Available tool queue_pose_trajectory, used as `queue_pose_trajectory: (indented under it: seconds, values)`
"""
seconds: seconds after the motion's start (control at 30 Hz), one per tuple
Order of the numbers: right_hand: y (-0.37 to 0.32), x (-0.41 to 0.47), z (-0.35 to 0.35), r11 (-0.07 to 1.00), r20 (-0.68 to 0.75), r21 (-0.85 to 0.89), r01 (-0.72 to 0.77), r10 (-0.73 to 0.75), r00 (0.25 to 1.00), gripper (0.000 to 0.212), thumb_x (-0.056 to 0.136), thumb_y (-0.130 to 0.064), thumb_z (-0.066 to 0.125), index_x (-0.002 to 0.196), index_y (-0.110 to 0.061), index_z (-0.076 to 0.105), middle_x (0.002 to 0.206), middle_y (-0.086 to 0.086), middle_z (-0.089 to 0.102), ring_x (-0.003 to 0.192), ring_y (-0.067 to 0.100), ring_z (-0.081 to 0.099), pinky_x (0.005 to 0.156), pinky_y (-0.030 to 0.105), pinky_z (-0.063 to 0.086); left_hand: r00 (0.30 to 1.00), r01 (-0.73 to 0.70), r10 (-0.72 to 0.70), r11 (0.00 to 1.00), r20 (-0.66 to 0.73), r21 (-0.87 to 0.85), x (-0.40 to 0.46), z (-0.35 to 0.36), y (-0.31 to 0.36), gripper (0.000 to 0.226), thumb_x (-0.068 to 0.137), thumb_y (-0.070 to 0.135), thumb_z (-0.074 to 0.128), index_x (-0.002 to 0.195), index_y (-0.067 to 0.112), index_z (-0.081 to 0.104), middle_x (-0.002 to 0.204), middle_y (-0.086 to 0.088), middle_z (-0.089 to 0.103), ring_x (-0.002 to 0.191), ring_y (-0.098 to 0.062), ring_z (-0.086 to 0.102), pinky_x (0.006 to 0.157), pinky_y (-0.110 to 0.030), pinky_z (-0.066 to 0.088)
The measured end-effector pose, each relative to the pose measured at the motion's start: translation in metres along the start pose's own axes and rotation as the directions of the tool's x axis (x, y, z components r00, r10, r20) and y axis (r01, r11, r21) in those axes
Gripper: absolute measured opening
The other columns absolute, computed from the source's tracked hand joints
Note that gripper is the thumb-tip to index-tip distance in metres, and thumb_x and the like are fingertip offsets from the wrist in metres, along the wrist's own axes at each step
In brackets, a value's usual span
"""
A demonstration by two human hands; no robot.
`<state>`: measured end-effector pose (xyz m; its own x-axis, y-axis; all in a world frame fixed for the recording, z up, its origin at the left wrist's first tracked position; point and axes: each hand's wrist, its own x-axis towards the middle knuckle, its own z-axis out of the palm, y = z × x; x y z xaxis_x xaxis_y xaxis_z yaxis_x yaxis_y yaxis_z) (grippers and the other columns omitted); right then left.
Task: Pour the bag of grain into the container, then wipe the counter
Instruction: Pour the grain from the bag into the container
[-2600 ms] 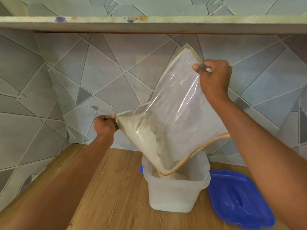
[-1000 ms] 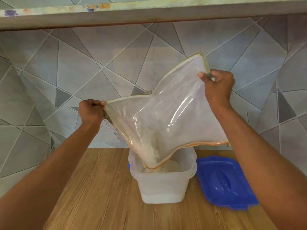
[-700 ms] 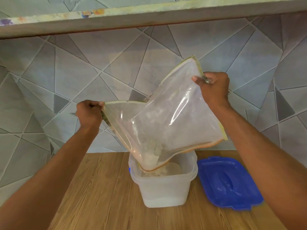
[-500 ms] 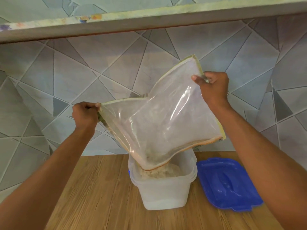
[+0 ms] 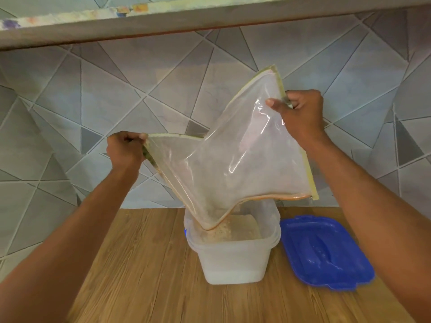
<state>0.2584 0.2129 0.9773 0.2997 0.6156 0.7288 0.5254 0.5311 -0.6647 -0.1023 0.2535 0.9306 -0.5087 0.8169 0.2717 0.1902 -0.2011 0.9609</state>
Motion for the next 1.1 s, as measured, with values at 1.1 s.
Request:
queue_pose_trajectory:
  seconds: [1.1]
  values:
    - [-0.027,-0.007,0.048,0.984,-0.013,0.176,-0.006,0.009,1.0,0.045,0.085,-0.026,0.078,0.055,-0.014,0.047,0.057,-0.011,0.026,0.058,0.011,0.027,0.057,0.021,0.03,0.787,-0.528,0.56,0.828,-0.259,0.187,-0.045,-0.001,-0.005,0.064,0.099,0.04,0.059,0.151,0.012,0.034,0.16,-0.007,0.032,0.15,-0.019,0.028,0.124,-0.041,0.021]
